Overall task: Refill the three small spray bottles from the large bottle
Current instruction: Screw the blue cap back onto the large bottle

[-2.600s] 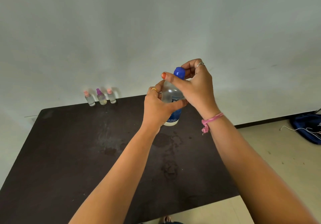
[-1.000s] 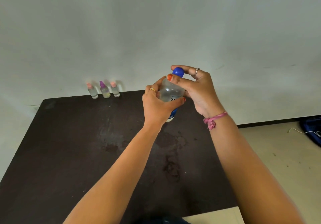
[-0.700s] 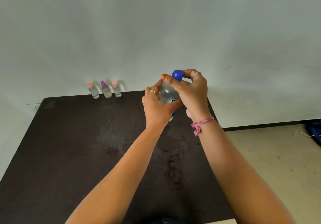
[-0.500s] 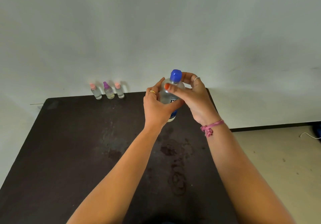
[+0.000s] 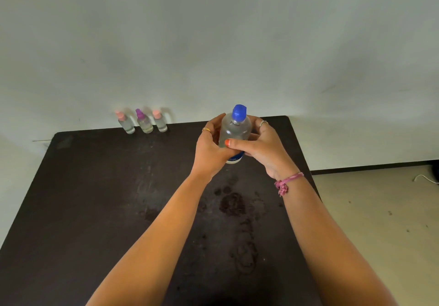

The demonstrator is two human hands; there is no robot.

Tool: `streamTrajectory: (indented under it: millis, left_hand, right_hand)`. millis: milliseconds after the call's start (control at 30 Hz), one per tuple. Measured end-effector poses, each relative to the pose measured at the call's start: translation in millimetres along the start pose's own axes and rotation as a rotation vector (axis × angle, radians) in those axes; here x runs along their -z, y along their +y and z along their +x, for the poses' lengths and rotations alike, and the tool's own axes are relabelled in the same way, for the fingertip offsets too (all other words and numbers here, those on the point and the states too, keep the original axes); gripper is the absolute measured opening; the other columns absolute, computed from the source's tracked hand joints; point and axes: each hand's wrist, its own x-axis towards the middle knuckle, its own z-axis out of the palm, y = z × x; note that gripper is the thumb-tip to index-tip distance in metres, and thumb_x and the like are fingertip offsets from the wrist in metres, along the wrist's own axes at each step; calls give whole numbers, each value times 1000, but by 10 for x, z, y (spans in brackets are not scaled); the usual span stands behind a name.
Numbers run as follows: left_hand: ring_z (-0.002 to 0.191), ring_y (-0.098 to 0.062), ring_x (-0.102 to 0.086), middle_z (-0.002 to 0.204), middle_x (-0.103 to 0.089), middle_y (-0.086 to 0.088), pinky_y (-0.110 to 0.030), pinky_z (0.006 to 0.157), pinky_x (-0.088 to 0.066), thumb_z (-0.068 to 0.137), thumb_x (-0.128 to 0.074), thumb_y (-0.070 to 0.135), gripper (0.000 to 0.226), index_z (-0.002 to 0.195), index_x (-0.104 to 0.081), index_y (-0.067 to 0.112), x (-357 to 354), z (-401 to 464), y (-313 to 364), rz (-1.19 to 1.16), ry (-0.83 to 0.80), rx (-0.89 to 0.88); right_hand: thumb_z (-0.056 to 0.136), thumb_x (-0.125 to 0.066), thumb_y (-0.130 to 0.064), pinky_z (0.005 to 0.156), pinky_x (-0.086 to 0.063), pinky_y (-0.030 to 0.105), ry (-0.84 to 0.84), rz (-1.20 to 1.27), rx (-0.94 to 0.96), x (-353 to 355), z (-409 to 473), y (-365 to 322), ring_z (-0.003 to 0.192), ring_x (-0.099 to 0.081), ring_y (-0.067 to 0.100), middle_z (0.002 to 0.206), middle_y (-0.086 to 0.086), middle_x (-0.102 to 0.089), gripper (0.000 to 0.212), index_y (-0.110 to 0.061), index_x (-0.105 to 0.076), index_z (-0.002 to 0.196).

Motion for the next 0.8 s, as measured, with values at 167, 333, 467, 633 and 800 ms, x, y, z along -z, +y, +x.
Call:
streamTrajectory:
  millis: [167, 333, 467, 633, 800]
  left_hand:
    - [124, -10, -56, 138, -56, 6, -25, 105, -46, 72, -84, 11, 86, 145, -39, 21, 16, 150, -134, 140, -93, 31]
    - [130, -15, -48, 146, -48, 0, -26, 102, -41, 80, -78, 13, 86, 151, -29, 19, 224, 230, -327, 304, -1, 99]
    - [121, -15, -54, 141, -52, -2, -28, 98, -47, 84, -74, 11, 78, 149, -31, 17, 480, 269, -446, 299, 119, 165]
    - [116, -13, -59, 137, -55, 1, -25, 94, -48, 90, -69, 15, 66, 147, -37, 17, 693, 308, -549, 257, 237, 208]
    - [110, -11, -62, 132, -58, 4, -22, 90, -48, 92, -66, 14, 58, 144, -41, 20, 801, 335, -653, 217, 317, 253]
  right_hand:
    - [62, -89, -23, 85, -56, 29, 82, -132, 42, -3, 247, 122, 99, -66, 11, 110, -8, -66, 65, -26, -58, 119]
    - [63, -89, -24, 88, -54, 30, 132, -141, 42, 61, 597, 263, 102, -63, 10, 111, -9, -65, 60, -28, -57, 114]
    - [64, -88, -18, 87, -54, 29, 224, -129, 29, 85, 891, 410, 102, -64, 14, 109, -6, -65, 58, -29, -59, 112]
    - [65, -88, -17, 85, -52, 23, 324, -101, -19, 67, 1205, 631, 103, -63, 15, 114, -4, -63, 63, -24, -57, 119]
    - [66, -87, -15, 92, -52, 31, 356, -140, -60, -3, 1452, 870, 105, -62, 18, 117, -1, -63, 67, -19, -57, 126]
